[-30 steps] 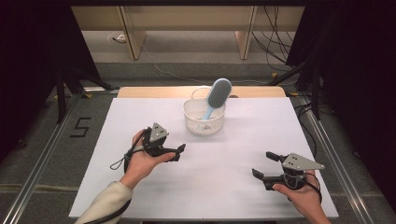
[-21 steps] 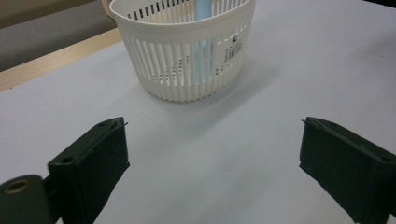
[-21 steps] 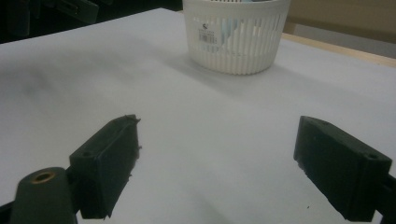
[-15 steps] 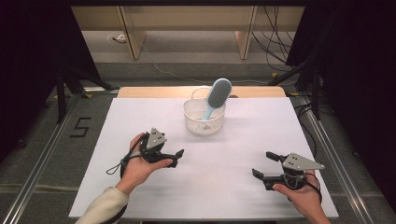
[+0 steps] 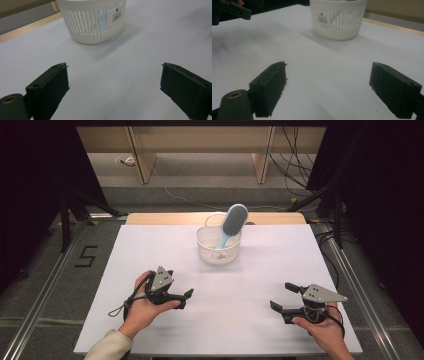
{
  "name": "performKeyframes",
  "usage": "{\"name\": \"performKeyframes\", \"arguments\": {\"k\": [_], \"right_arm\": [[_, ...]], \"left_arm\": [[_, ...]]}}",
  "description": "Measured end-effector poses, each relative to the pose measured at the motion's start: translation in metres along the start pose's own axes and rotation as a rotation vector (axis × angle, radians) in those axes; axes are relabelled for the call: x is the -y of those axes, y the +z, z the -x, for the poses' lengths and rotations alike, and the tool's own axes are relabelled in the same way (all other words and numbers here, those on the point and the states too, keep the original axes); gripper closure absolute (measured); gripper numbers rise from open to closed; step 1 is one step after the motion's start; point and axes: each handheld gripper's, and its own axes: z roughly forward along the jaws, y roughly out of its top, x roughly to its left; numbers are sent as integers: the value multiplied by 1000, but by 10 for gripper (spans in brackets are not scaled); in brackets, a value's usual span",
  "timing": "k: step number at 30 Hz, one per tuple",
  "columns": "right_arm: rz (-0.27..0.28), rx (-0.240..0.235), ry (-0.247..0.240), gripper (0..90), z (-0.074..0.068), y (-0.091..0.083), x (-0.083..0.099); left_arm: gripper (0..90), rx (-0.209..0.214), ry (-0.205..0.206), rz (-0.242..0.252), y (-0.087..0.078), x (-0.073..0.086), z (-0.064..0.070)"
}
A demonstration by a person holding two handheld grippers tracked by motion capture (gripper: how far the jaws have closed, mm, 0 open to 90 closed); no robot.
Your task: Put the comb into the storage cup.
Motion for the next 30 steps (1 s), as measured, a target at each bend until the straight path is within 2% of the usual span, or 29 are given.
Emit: {"name": "performKeyframes", "arguments": {"k": [11, 18, 26, 30], "right_arm": [[0, 1, -1, 151, 0, 0, 0], [1, -1, 0, 151, 0, 0, 0], [-3, 0, -2, 151, 0, 0, 0], [-4, -1, 0, 151, 0, 0, 0]], "left_arm": [[74, 2, 5, -10, -8, 12, 5], [74, -10, 0, -6, -18, 20, 2], [74, -29, 24, -12, -24, 24, 2], [76, -34, 23, -13, -24, 26, 2]]}}
